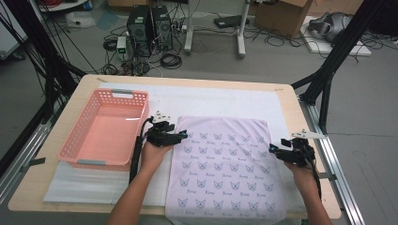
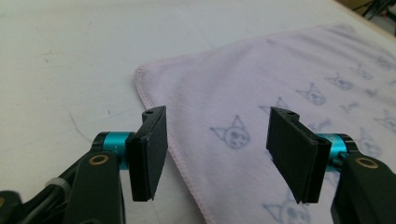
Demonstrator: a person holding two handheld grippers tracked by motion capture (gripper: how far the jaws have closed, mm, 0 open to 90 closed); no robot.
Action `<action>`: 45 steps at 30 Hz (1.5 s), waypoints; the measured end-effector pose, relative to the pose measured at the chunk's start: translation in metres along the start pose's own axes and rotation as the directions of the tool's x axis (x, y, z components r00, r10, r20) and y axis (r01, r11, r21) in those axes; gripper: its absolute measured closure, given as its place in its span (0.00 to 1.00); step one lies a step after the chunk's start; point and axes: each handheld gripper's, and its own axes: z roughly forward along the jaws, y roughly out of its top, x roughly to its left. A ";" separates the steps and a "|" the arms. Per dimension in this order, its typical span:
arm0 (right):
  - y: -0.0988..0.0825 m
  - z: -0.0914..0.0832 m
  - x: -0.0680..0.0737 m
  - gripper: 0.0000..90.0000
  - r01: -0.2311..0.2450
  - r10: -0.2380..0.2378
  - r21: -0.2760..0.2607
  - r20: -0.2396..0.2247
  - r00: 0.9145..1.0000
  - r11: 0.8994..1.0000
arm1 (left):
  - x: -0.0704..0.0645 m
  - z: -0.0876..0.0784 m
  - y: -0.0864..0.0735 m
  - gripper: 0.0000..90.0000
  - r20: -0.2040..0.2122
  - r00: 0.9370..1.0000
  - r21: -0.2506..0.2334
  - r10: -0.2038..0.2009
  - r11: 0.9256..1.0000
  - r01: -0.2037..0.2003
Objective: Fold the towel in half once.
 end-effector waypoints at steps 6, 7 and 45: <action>0.017 0.023 -0.009 0.44 -0.005 0.004 0.046 0.017 1.000 0.999 | 0.009 0.017 -0.007 0.44 -0.061 0.998 0.053 -0.009 0.999 0.012; 0.019 0.027 -0.009 0.45 0.000 -0.001 0.055 0.016 1.000 0.998 | 0.008 0.018 -0.007 0.47 -0.059 0.998 0.064 0.009 0.998 -0.005; 0.074 0.033 -0.019 0.97 -0.010 0.013 -0.095 0.031 0.999 0.995 | 0.018 0.001 0.059 0.95 -0.045 0.995 -0.111 -0.093 0.990 0.087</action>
